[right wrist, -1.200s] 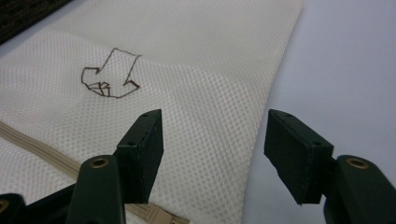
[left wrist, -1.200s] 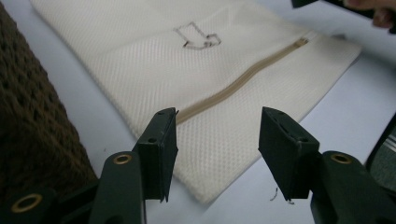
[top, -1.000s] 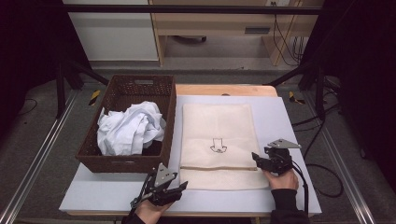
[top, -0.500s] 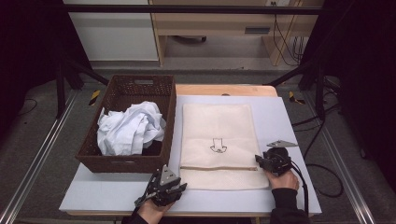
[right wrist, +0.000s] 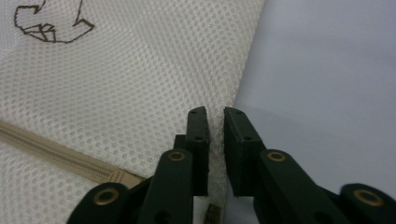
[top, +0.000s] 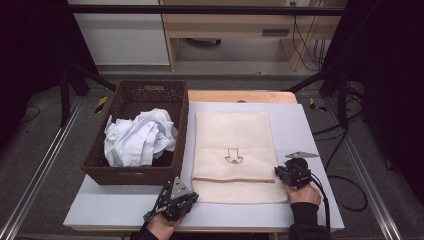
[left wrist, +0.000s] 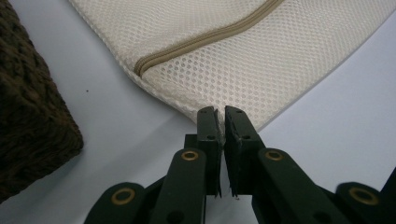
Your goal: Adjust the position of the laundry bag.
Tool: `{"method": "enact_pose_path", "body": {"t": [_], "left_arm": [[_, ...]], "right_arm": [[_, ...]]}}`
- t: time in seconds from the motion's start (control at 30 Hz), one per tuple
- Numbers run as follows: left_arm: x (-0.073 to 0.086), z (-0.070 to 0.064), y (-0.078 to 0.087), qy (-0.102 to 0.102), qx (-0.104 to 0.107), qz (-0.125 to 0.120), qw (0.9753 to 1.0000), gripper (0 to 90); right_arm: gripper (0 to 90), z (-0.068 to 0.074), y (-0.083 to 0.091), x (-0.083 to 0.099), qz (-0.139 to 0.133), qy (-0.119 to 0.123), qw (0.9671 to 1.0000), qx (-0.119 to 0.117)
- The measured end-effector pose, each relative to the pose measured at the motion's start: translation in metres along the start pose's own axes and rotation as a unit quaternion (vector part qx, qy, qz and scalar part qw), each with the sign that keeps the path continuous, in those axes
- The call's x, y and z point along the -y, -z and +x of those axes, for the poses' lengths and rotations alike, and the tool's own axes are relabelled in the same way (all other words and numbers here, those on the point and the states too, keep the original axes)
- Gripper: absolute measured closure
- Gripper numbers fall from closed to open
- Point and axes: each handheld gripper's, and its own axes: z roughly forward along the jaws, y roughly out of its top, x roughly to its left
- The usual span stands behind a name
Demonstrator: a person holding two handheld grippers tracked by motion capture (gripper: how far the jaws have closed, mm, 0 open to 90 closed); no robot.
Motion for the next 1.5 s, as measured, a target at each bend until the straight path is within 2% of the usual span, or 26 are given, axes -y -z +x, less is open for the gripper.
{"method": "enact_pose_path", "body": {"t": [0.17,0.23,0.33,0.4,0.43,0.47,0.53,0.67,0.83,0.9,1.23,1.5], "left_arm": [[0.0,0.004,0.002,0.003,-0.007,0.0,1.0,84.2],[-0.001,0.005,0.002,0.001,-0.01,-0.002,0.9999,83.6],[0.0,0.004,0.002,-0.001,-0.009,-0.006,0.9999,80.6],[0.0,0.004,0.003,-0.002,-0.012,-0.01,0.9999,76.1],[-0.001,0.003,0.005,-0.005,-0.01,-0.016,0.9998,73.4],[-0.001,0.003,0.005,-0.005,-0.01,-0.016,0.9998,70.6],[-0.003,0.004,0.01,-0.003,-0.003,-0.037,0.9993,63.9],[-0.006,0.005,0.014,-0.005,0.001,-0.053,0.9986,51.4],[-0.012,-0.001,0.017,-0.017,0.011,-0.069,0.9974,43.6],[-0.014,-0.003,0.018,-0.025,0.01,-0.073,0.9969,41.3],[-0.023,-0.007,0.018,-0.034,0.01,-0.091,0.9952,37.3],[-0.039,-0.018,0.011,-0.049,0.018,-0.099,0.9937,34.6]], "right_arm": [[85.7,0.001,0.001,-0.001,-0.009,-0.005,0.9998,-0.015],[85.7,-0.001,0.001,-0.001,-0.023,-0.006,0.9995,-0.022],[83.2,-0.001,0.0,0.0,-0.026,0.004,0.9995,-0.018],[82.0,0.0,-0.001,0.0,-0.025,0.005,0.9995,-0.017],[77.8,-0.001,0.0,0.002,-0.036,0.007,0.9992,-0.017],[77.8,-0.001,0.0,0.002,-0.036,0.007,0.9992,-0.017],[76.0,-0.002,0.006,0.003,-0.059,0.005,0.998,-0.024],[68.7,-0.001,0.015,0.005,-0.09,0.006,0.9955,-0.028],[61.8,0.001,0.021,0.009,-0.109,0.012,0.9934,-0.032],[56.1,0.002,0.024,0.012,-0.12,0.015,0.9921,-0.032],[41.2,0.0,0.031,0.02,-0.141,0.004,0.9892,-0.038],[35.5,0.001,0.032,0.025,-0.136,0.007,0.9898,-0.044]]}}
